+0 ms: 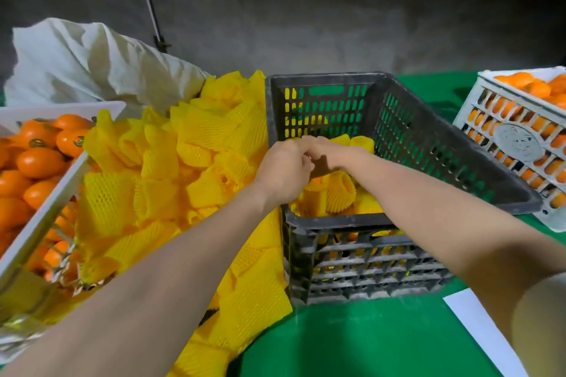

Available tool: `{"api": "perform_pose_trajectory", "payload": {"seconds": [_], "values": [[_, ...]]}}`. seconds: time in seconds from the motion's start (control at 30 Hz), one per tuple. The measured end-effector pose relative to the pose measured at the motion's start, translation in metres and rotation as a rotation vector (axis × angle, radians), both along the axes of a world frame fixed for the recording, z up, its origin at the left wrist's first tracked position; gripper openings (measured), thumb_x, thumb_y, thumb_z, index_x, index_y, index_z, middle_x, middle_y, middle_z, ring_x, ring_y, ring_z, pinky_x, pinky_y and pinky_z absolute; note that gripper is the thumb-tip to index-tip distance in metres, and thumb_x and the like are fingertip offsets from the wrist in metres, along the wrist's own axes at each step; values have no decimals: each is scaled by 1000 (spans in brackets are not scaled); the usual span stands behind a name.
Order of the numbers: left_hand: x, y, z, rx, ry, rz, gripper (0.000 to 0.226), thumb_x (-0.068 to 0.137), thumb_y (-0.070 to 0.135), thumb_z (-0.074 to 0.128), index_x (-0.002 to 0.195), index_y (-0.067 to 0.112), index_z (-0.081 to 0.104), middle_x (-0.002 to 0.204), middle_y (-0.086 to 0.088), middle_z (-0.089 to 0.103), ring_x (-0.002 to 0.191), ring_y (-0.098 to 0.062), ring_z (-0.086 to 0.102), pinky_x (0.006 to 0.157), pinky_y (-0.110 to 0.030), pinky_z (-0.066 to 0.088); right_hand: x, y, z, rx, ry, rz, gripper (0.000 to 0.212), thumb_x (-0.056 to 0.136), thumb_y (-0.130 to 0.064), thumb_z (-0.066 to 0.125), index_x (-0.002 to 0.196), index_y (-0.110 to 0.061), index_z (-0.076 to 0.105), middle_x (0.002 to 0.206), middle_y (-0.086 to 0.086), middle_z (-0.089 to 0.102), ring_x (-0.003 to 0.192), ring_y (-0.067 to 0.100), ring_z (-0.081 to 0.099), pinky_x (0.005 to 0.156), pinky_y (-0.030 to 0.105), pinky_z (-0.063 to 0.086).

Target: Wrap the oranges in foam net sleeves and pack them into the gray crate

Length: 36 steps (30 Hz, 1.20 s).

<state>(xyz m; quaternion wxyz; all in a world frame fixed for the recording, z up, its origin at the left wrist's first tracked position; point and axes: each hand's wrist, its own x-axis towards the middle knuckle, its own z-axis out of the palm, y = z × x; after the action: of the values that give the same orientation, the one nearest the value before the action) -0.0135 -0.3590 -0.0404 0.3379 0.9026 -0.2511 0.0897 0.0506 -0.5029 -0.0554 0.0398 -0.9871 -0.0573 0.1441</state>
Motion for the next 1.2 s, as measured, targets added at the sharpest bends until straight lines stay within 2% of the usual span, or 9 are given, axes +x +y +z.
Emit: {"api": "perform_pose_trajectory", "payload": {"seconds": [0.17, 0.33, 0.4, 0.5, 0.73, 0.9, 1.0, 1.1, 1.2], "values": [[-7, 6, 0, -204, 11, -6, 21, 92, 3, 55, 107, 11, 67, 101, -1, 63, 88, -9, 55, 76, -16, 43, -21, 15, 22, 101, -173, -77, 47, 85, -5, 58, 132, -9, 49, 136, 13, 47, 126, 30, 42, 104, 40, 35], [-7, 40, 10, -389, 160, -14, 23, 92, -3, 53, 108, 7, 65, 105, -7, 64, 94, -17, 60, 80, -25, 50, -42, 35, 37, 220, -662, -52, 33, 89, -22, 58, 121, -14, 56, 123, 8, 58, 113, 26, 53, 94, 40, 45], [-3, 66, 18, -477, 233, 20, 21, 93, -4, 51, 106, 7, 63, 98, -8, 62, 84, -17, 61, 73, -28, 53, -51, 47, 41, 331, -792, -13, 25, 91, -22, 55, 112, -12, 62, 114, 7, 62, 108, 24, 56, 92, 37, 43], [4, 106, 29, -539, 265, 68, 17, 94, -1, 51, 104, 7, 61, 86, -2, 62, 70, -9, 60, 59, -18, 50, -67, 76, 48, 480, -866, 107, 17, 90, -17, 56, 98, -6, 66, 99, 10, 66, 96, 25, 59, 86, 36, 45], [-2, 194, 35, -565, 250, 186, 14, 94, 3, 54, 94, 13, 62, 79, 1, 66, 56, -1, 62, 58, -20, 49, -96, 178, 31, 633, -706, 368, 14, 85, -13, 60, 94, -5, 66, 96, 13, 66, 94, 31, 60, 79, 40, 47], [-17, 239, 33, -573, 243, 255, 13, 94, 5, 55, 94, 15, 63, 82, -3, 68, 66, -11, 65, 64, -26, 52, -87, 251, -33, 341, -293, 452, 41, 88, -16, 57, 128, -17, 51, 128, 14, 52, 117, 32, 49, 93, 40, 45], [-26, 261, 29, -562, 232, 278, 11, 94, 7, 56, 96, 16, 63, 84, -1, 68, 67, -9, 65, 60, -20, 52, -77, 284, -68, 181, -177, 461, 58, 88, -22, 60, 140, -23, 35, 141, 15, 36, 129, 31, 35, 98, 39, 39], [-33, 282, 23, -571, 240, 277, 10, 93, 10, 57, 96, 18, 63, 85, 1, 69, 70, -10, 66, 59, -17, 51, -69, 297, -85, 53, -190, 419, 50, 90, -26, 57, 136, -20, 40, 140, 15, 35, 129, 31, 34, 99, 39, 38], [-39, 302, 17, -570, 242, 307, 12, 93, 11, 58, 103, 13, 64, 90, 0, 69, 76, -8, 67, 63, -18, 52, -68, 290, -77, 304, -365, 357, 28, 90, -14, 50, 117, -9, 56, 121, 17, 54, 115, 31, 49, 89, 38, 41]]}}
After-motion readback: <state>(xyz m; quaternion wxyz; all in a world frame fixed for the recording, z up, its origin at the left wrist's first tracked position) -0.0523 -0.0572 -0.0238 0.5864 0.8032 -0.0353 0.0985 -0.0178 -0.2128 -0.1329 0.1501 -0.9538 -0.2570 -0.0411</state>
